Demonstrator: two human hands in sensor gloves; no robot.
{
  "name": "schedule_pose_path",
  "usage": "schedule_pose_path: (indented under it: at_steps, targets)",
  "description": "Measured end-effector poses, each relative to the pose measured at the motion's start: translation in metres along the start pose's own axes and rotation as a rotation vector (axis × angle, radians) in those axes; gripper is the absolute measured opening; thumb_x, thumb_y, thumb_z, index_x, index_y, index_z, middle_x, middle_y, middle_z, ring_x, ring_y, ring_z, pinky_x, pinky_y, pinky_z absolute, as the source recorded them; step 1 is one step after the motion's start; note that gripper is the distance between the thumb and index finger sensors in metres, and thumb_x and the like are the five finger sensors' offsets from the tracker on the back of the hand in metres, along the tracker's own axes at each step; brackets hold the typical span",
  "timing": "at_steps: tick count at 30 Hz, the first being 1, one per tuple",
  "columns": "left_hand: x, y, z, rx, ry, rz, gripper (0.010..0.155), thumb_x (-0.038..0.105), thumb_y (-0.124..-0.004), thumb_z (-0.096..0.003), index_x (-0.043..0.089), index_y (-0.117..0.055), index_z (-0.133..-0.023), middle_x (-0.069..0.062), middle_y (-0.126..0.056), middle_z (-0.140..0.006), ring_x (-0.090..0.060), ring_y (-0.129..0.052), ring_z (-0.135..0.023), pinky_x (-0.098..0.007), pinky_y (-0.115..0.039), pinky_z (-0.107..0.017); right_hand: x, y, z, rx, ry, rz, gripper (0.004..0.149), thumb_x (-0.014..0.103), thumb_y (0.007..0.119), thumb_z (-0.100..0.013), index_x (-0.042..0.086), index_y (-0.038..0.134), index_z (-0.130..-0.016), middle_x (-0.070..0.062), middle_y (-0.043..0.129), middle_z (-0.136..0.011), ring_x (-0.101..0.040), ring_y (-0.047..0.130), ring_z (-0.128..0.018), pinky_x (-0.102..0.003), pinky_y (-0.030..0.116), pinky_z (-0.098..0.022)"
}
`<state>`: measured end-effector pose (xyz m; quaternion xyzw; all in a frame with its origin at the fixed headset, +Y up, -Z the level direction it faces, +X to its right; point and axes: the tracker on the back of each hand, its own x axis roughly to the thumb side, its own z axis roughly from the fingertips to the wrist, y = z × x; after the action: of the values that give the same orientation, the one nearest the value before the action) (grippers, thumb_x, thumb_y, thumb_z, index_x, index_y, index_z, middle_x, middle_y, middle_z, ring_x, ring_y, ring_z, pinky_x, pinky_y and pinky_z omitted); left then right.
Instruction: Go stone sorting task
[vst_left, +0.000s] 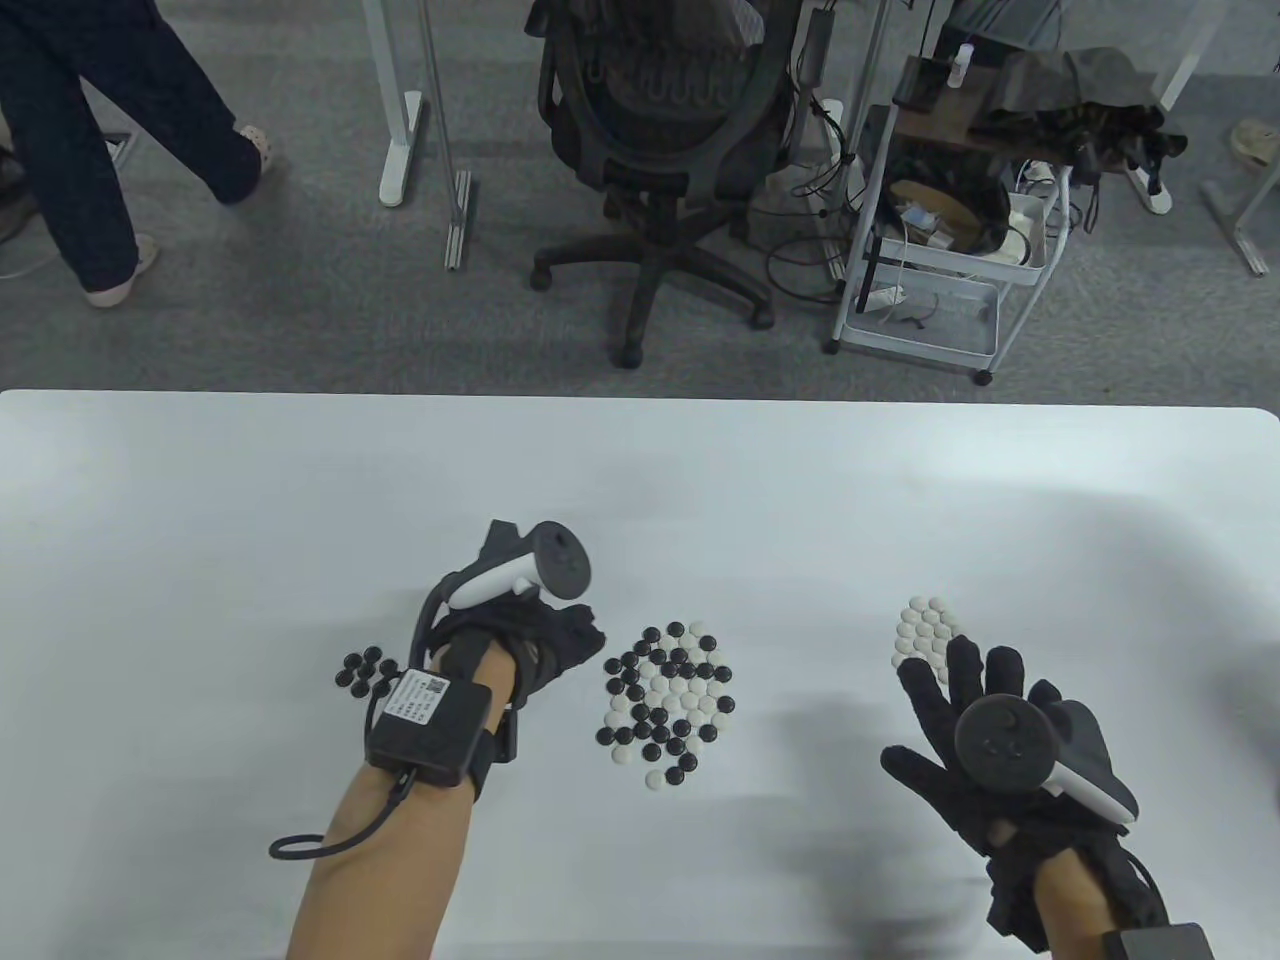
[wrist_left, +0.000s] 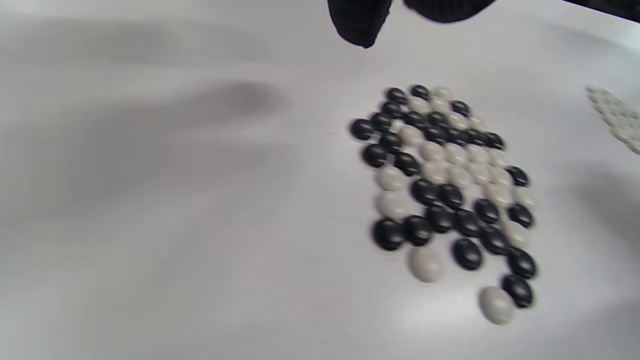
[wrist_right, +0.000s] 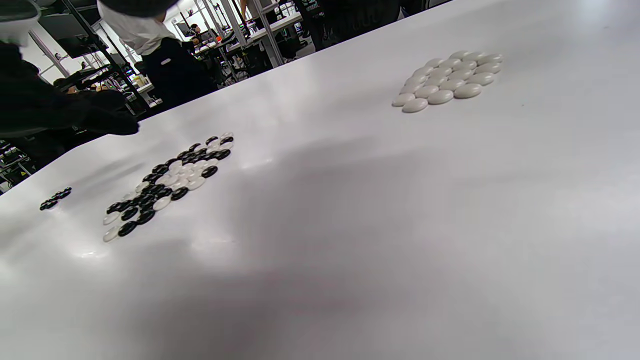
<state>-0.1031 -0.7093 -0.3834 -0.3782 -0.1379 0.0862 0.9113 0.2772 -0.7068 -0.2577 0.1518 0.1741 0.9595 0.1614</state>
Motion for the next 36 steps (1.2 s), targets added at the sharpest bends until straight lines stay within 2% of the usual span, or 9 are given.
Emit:
schedule_pose_path:
  at_steps: [3,7,10,18,22,25,28,34,36]
  targets:
    - [0.042,-0.007,-0.018,-0.039,-0.077,-0.084,0.062,0.048,-0.046,-0.0587,0.029,-0.048,-0.118,-0.029,0.014,-0.114,-0.057,0.02,-0.09,-0.083,0.0,-0.059,-0.001,0.0,0.0,0.003,0.001,-0.006,0.081,0.055,0.049,-0.055,0.012,0.011,-0.113,-0.032,-0.011,-0.104,-0.058,-0.016,-0.083,-0.076,-0.004,-0.046]
    - [0.08,-0.022,-0.033,-0.095,-0.134,-0.197,0.062,0.048,-0.045,-0.0584,0.031,-0.044,-0.118,-0.028,0.016,-0.113,-0.056,0.021,-0.09,-0.082,0.001,-0.059,-0.001,-0.001,0.001,0.002,-0.001,-0.013,0.081,0.054,0.049,-0.056,0.011,0.011,-0.113,-0.032,-0.011,-0.104,-0.058,-0.016,-0.084,-0.077,-0.003,-0.047]
    - [0.098,-0.03,-0.043,-0.111,-0.134,-0.254,0.062,0.048,-0.044,-0.0582,0.032,-0.043,-0.118,-0.027,0.016,-0.113,-0.056,0.021,-0.09,-0.082,0.001,-0.059,-0.001,-0.001,0.001,0.006,-0.006,-0.018,0.081,0.054,0.049,-0.056,0.011,0.011,-0.113,-0.032,-0.011,-0.104,-0.059,-0.015,-0.084,-0.077,-0.003,-0.047]
    - [0.112,-0.039,-0.067,-0.135,-0.111,-0.299,0.062,0.048,-0.043,-0.0574,0.033,-0.041,-0.117,-0.026,0.016,-0.113,-0.055,0.021,-0.09,-0.082,0.002,-0.059,-0.001,-0.003,0.003,0.0,-0.016,-0.027,0.081,0.055,0.049,-0.056,0.012,0.011,-0.113,-0.032,-0.011,-0.104,-0.059,-0.015,-0.084,-0.078,-0.002,-0.047]
    - [0.115,-0.027,-0.091,-0.086,-0.117,-0.138,0.062,0.049,-0.044,-0.0569,0.033,-0.042,-0.117,-0.026,0.017,-0.112,-0.055,0.021,-0.091,-0.082,0.001,-0.061,-0.001,-0.002,0.004,0.002,-0.018,-0.029,0.081,0.055,0.049,-0.056,0.011,0.011,-0.113,-0.032,-0.011,-0.104,-0.059,-0.015,-0.085,-0.078,-0.002,-0.047]
    - [0.109,-0.012,-0.106,-0.056,-0.058,0.013,0.063,0.049,-0.043,-0.0566,0.032,-0.045,-0.117,-0.025,0.018,-0.112,-0.054,0.022,-0.091,-0.082,0.001,-0.061,-0.001,-0.002,0.004,0.0,-0.019,-0.03,0.081,0.055,0.049,-0.056,0.011,0.011,-0.113,-0.032,-0.011,-0.104,-0.059,-0.015,-0.085,-0.078,-0.002,-0.047]
    - [0.086,0.002,-0.111,-0.019,0.011,0.135,0.064,0.05,-0.043,-0.0566,0.028,-0.049,-0.116,-0.025,0.019,-0.112,-0.055,0.022,-0.09,-0.082,0.001,-0.06,-0.001,-0.002,0.004,0.004,-0.017,-0.03,0.081,0.055,0.049,-0.056,0.011,0.011,-0.113,-0.032,-0.011,-0.104,-0.059,-0.015,-0.085,-0.079,-0.001,-0.048]
    - [0.021,0.014,-0.092,0.036,0.122,0.183,0.064,0.05,-0.043,-0.0573,0.025,-0.053,-0.116,-0.028,0.017,-0.111,-0.058,0.02,-0.089,-0.083,-0.001,-0.058,-0.002,-0.004,0.006,0.0,-0.024,-0.04,0.081,0.055,0.049,-0.056,0.011,0.011,-0.113,-0.032,-0.011,-0.104,-0.059,-0.014,-0.085,-0.079,-0.001,-0.048]
    - [-0.012,0.017,-0.078,0.041,0.183,0.221,0.065,0.05,-0.043,-0.0575,0.023,-0.054,-0.116,-0.029,0.017,-0.111,-0.058,0.02,-0.089,-0.084,-0.001,-0.058,-0.002,-0.003,0.005,0.009,-0.024,-0.041,0.081,0.055,0.049,-0.056,0.011,0.011,-0.113,-0.032,-0.011,-0.104,-0.059,-0.014,-0.085,-0.079,-0.001,-0.048]
